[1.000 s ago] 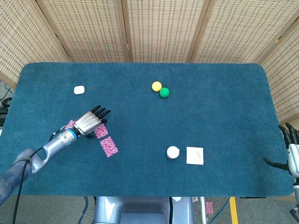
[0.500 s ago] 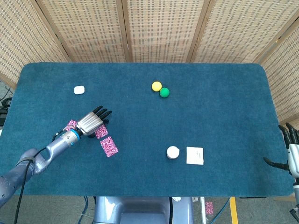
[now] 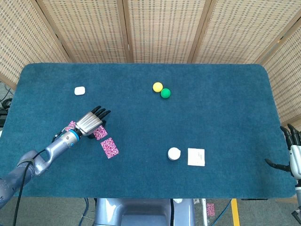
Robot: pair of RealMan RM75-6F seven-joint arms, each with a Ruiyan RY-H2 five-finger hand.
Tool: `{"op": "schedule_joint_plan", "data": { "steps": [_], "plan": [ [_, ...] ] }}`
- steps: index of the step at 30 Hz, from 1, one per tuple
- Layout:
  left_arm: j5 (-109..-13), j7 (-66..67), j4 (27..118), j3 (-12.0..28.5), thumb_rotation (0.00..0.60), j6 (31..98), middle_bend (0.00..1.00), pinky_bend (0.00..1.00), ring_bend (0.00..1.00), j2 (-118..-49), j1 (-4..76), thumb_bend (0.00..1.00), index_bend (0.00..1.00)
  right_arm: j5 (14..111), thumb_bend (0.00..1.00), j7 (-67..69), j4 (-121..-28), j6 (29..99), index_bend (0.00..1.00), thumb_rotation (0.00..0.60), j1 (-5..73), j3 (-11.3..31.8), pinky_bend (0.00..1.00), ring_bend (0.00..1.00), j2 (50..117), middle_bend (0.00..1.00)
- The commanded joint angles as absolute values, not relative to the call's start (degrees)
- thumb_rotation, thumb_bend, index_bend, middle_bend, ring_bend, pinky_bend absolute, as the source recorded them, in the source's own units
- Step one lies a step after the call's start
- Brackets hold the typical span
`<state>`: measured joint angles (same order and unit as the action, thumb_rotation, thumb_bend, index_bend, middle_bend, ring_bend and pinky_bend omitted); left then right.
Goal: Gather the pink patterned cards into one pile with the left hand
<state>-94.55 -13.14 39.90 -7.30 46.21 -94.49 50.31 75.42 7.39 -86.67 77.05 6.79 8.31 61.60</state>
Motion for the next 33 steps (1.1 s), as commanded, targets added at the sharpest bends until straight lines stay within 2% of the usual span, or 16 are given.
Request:
{"op": "schedule_joint_plan", "data": {
  "steps": [1, 12, 23, 33],
  "plan": [
    [-94.1, -12.7, 40.3, -7.0, 0.600, 46.2, 0.00, 0.00, 0.00, -94.1, 50.1, 0.36, 0.58, 75.5, 0.00, 7.4, -86.7, 77.1, 0.00, 0.600, 6.8, 8.3, 0.00, 0.00, 61.6, 0.00],
    [-90.2, -11.9, 45.2, -4.5, 0.600, 47.8, 0.00, 0.00, 0.00, -87.2, 47.9, 0.33, 0.58, 76.1, 0.00, 7.8, -87.0, 77.4, 0.00, 0.600, 6.7, 8.1, 0.00, 0.00, 61.3, 0.00],
    [-84.8, -11.4, 53.9, -4.3, 0.600, 45.1, 0.00, 0.00, 0.00, -79.4, 43.6, 0.31, 0.58, 77.5, 0.00, 7.8, -87.8, 78.3, 0.00, 0.600, 6.4, 7.7, 0.00, 0.00, 61.1, 0.00],
    [-80.3, -8.2, 56.4, -2.9, 0.600, 40.6, 0.00, 0.00, 0.00, -80.3, 42.7, 0.31, 0.55, 78.2, 0.00, 8.0, -88.2, 79.0, 0.00, 0.600, 6.2, 7.5, 0.00, 0.00, 60.8, 0.00]
  ]
}}
